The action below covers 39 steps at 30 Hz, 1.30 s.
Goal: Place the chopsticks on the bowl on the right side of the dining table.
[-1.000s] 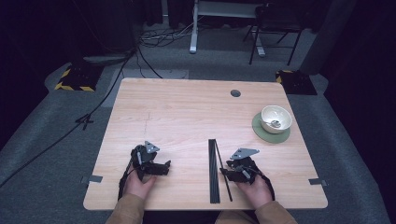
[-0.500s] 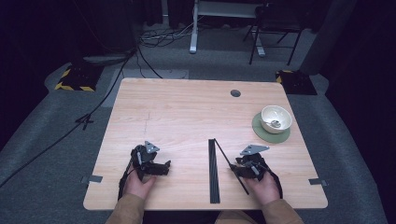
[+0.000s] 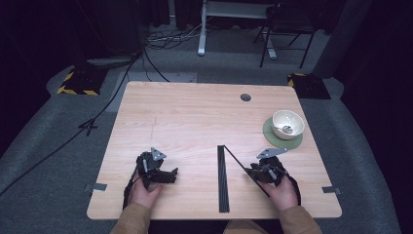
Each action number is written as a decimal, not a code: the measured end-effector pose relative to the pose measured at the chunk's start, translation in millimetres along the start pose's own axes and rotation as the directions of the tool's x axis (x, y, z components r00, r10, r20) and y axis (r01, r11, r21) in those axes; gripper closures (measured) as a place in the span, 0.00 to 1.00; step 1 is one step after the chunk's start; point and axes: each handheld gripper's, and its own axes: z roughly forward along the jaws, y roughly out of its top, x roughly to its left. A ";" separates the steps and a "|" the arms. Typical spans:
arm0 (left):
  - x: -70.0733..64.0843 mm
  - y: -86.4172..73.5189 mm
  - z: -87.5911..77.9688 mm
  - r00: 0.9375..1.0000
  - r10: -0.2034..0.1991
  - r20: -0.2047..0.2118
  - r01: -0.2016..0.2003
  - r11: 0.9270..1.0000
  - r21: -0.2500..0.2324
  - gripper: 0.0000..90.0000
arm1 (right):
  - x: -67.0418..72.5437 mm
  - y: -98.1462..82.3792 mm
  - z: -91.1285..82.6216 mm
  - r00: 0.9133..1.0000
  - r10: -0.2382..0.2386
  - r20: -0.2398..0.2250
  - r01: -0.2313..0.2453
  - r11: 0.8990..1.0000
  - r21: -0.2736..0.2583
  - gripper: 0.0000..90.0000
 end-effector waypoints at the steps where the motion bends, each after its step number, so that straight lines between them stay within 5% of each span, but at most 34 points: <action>1: -0.1 -0.2 -0.2 1.000 -0.001 -0.002 0.001 1.000 0.001 0.01 | 1.1 0.9 -1.2 1.000 -0.004 -0.004 0.004 1.000 0.003 0.77; 17: -0.3 -0.7 -0.4 1.000 -0.004 0.000 0.004 1.000 -0.002 0.01 | -2.2 -4.4 -1.3 1.000 0.019 0.009 -0.019 0.999 0.049 0.95; 24: -0.3 -0.6 -0.6 1.000 -0.003 -0.002 0.003 1.000 0.001 0.01 | -12.2 -7.3 -3.9 0.998 0.069 0.002 -0.069 0.997 0.029 0.96; 39: -0.3 -0.7 -0.5 1.000 -0.004 -0.001 0.004 1.000 -0.001 0.01 | -17.1 -2.7 -36.9 0.997 0.078 -0.028 -0.080 0.994 -0.076 0.96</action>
